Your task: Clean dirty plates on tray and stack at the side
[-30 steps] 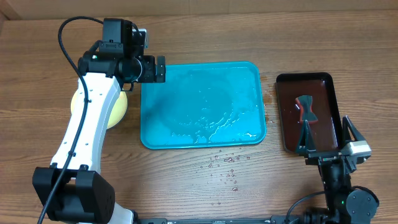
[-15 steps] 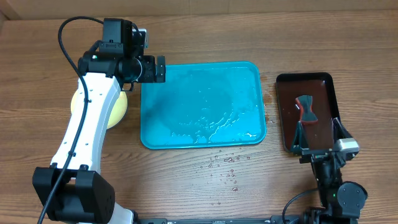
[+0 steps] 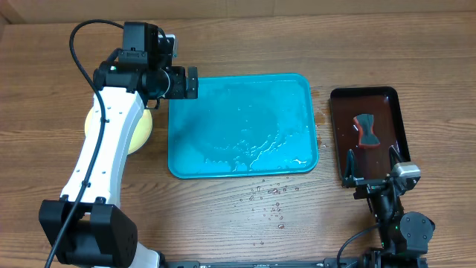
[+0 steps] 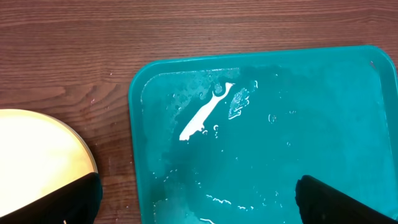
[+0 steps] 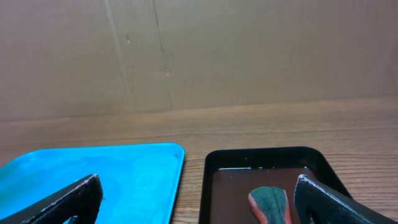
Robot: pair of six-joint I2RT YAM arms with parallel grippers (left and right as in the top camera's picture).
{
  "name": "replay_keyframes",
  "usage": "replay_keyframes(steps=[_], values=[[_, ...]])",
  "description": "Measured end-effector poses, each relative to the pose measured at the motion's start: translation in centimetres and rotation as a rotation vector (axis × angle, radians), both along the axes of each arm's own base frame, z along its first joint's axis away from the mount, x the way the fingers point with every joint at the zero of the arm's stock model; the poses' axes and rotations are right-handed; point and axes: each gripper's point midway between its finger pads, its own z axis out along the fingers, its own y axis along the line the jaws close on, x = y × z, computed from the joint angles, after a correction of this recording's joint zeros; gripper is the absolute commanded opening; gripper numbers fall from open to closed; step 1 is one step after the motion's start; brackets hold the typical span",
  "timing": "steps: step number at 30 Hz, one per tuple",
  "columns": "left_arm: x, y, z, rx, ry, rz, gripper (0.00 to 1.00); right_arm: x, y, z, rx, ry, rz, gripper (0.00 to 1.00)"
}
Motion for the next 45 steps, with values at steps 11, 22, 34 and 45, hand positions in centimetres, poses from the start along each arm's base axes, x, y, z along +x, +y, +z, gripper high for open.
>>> replay_keyframes(steps=[11, 22, 34, 45], values=[[0.0, 0.0, 0.0, 0.000, 0.000, 0.000, 1.00, 0.0, 0.0, 0.0, 0.000, 0.000, 0.000, 1.00], [0.0, 0.0, 0.0, 0.000, 0.000, 0.000, 1.00, 0.0, 0.0, 0.0, 0.000, 0.000, 0.000, 1.00], [-1.0, 2.0, 5.7, 0.077, -0.169, 0.062, 1.00, 0.0, 0.0, 0.0, 0.000, 0.000, 0.000, 1.00], [-6.5, 3.6, 14.0, 0.100, -0.767, 0.056, 1.00, 0.0, 0.0, 0.0, 0.000, -0.001, 0.000, 1.00]])
